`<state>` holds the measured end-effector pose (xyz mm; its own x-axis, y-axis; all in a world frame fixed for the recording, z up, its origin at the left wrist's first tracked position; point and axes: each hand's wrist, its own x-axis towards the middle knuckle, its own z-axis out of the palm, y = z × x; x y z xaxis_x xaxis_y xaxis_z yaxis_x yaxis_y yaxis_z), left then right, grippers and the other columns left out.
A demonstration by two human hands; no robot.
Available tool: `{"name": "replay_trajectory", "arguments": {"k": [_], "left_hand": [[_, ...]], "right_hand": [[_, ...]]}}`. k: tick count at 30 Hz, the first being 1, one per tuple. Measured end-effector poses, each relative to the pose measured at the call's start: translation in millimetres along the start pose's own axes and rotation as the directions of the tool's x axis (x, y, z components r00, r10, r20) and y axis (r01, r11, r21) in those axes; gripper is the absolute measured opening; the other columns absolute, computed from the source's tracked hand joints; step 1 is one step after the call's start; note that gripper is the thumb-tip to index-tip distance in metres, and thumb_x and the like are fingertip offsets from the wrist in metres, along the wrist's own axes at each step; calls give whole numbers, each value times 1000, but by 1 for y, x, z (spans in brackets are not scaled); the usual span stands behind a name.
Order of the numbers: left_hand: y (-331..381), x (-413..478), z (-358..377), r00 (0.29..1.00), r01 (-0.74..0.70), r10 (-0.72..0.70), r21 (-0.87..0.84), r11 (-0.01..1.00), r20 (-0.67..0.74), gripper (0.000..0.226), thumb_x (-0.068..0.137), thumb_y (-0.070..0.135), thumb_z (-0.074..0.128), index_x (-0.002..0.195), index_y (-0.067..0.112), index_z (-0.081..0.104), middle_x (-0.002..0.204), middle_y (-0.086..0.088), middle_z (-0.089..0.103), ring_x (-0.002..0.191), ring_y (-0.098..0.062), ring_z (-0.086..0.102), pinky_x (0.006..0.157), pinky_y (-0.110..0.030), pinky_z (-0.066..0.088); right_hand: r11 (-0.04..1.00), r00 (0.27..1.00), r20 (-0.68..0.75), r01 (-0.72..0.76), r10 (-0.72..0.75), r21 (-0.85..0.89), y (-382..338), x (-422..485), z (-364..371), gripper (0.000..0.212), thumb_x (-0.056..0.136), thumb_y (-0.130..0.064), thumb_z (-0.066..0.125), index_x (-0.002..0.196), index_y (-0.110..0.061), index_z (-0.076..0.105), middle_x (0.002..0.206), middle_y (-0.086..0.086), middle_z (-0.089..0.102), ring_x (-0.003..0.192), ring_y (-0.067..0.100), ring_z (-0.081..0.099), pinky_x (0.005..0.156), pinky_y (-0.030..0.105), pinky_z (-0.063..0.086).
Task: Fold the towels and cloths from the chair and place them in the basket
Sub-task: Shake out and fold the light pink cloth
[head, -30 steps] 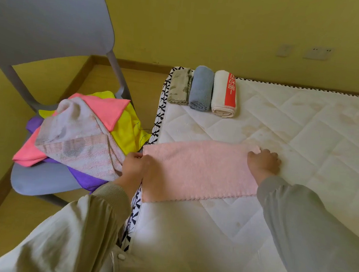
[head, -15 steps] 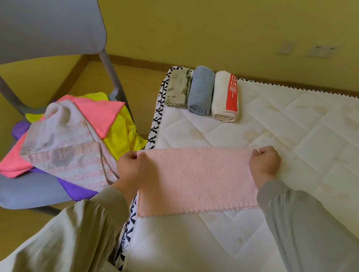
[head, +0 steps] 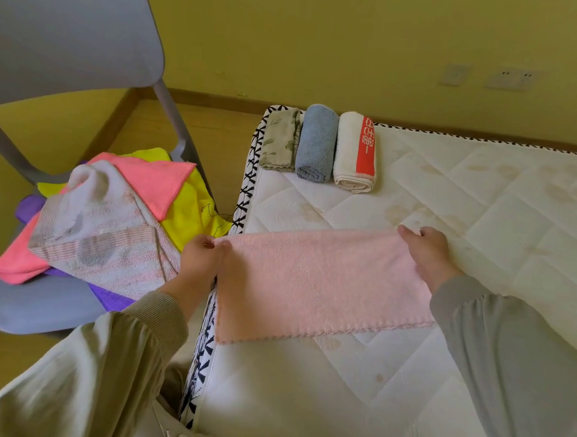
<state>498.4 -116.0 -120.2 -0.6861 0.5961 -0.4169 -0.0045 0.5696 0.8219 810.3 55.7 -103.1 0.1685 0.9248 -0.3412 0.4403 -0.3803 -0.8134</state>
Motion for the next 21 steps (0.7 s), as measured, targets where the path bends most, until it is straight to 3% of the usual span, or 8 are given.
{"name": "replay_trajectory", "arguments": {"k": [2,3,5,9,13,17,19,21], "left_hand": [[1,0,2,1000,18,-18,-2,1000,-22,16,89,21,60,99,9,56,80,-6,55,77,-25,53,63,-29,43],[1,-2,3,999,44,-44,-13,999,-24,23,87,22,62,105,9,56,83,-7,55,76,-24,53,60,-28,42],[1,-6,4,995,96,-96,-37,995,-6,38,84,21,69,116,9,54,90,-8,55,74,-23,53,56,-27,42],[4,-15,1,999,-2,2,-13,1000,-51,51,80,1,68,127,10,52,98,-7,59,82,-22,56,68,-31,47],[2,-11,-2,999,-32,32,3,999,-30,65,80,-4,64,139,14,42,93,-4,59,85,-24,58,74,-36,51],[-5,-15,0,998,-64,60,160,985,31,69,84,3,58,146,14,29,107,-5,56,102,-29,56,87,-44,51],[-4,-15,2,993,-119,111,264,957,47,67,86,6,56,147,13,29,125,-11,48,115,-32,50,93,-47,47],[1,-18,2,985,-170,162,347,922,53,65,85,5,56,145,12,33,137,-17,38,122,-35,43,98,-48,43]], "right_hand": [[998,1000,4,9,-9,56,1,2,0,46,91,-28,62,60,-18,29,59,2,26,54,18,25,42,24,20],[997,999,32,1,-3,72,3,2,0,43,89,-29,64,61,-18,33,59,1,27,53,16,23,43,25,18],[999,997,73,-24,21,43,3,-2,2,17,84,-25,70,79,-15,56,69,3,46,60,16,40,50,22,29],[993,995,98,28,-17,-112,2,-4,4,29,78,7,67,107,3,64,94,13,60,88,25,57,74,28,42],[977,987,-85,121,-138,-178,-11,-6,5,25,82,-6,68,106,0,63,103,14,61,97,30,59,76,25,40],[982,998,28,-50,56,-184,-4,-12,2,38,81,-16,71,112,3,62,105,16,62,102,29,60,80,30,45],[973,999,27,-20,27,-228,-7,-18,0,13,81,-9,69,91,0,66,90,15,64,92,32,61,73,33,47],[962,994,31,105,-100,-252,-15,-26,3,23,81,-7,67,64,-10,51,66,5,52,76,26,52,60,30,35]]}}
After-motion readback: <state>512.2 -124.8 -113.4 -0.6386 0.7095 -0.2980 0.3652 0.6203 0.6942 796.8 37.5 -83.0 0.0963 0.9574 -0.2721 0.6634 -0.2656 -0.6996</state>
